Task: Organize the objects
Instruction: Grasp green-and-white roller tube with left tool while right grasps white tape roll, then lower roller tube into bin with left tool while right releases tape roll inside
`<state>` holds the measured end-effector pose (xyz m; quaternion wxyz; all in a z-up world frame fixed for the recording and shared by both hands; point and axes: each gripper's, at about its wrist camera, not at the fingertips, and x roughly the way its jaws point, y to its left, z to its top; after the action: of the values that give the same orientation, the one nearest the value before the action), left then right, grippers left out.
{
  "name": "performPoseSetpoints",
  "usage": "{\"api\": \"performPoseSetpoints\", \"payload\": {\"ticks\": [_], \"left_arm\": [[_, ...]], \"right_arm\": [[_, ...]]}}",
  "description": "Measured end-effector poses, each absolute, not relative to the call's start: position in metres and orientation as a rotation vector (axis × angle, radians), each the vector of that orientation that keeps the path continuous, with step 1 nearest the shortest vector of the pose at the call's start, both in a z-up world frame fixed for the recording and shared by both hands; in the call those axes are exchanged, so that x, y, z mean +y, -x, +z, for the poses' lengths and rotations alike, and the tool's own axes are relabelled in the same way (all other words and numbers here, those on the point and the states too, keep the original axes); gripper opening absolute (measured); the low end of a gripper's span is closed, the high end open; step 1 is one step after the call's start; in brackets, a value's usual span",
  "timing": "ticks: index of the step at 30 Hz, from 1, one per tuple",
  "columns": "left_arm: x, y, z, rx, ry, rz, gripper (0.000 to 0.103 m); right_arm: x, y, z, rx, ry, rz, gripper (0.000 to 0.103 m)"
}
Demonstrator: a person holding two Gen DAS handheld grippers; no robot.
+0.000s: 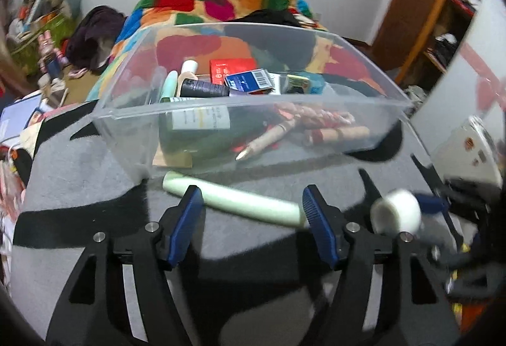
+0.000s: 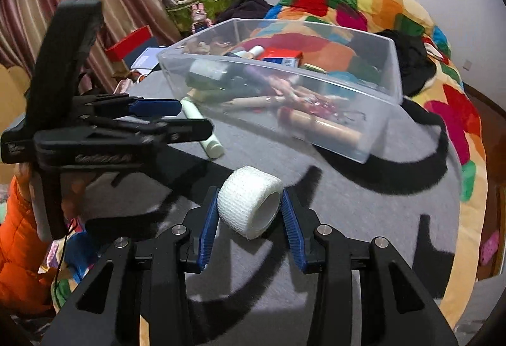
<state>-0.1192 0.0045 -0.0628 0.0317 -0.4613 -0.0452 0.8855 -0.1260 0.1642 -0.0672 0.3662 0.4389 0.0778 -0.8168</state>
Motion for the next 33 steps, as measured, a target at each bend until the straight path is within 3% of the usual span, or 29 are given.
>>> {"api": "performPoseSetpoints", "payload": {"ticks": [4,7,11,20,33], "left_arm": [[0.011,0.124,-0.070,-0.049,1.461,2.850,0.066],[0.004,0.118,-0.073,-0.089,1.487,2.845,0.065],[-0.012,0.102,-0.078,-0.147,1.524,2.817,0.047],[-0.029,0.064,-0.075,-0.084,1.480,2.826,0.015],[-0.014,0.041,-0.047,-0.067,1.289,2.797,0.015]], "right_arm": [[0.169,0.125,-0.068,0.186,-1.127,-2.128,0.036],[0.172,0.124,-0.067,0.178,-1.110,-2.152,0.036],[0.174,0.128,-0.064,0.145,-1.103,-2.174,0.036],[0.167,0.130,-0.062,0.125,-1.095,-2.198,0.036],[0.161,0.130,-0.042,0.095,-1.050,-2.235,0.036]]}}
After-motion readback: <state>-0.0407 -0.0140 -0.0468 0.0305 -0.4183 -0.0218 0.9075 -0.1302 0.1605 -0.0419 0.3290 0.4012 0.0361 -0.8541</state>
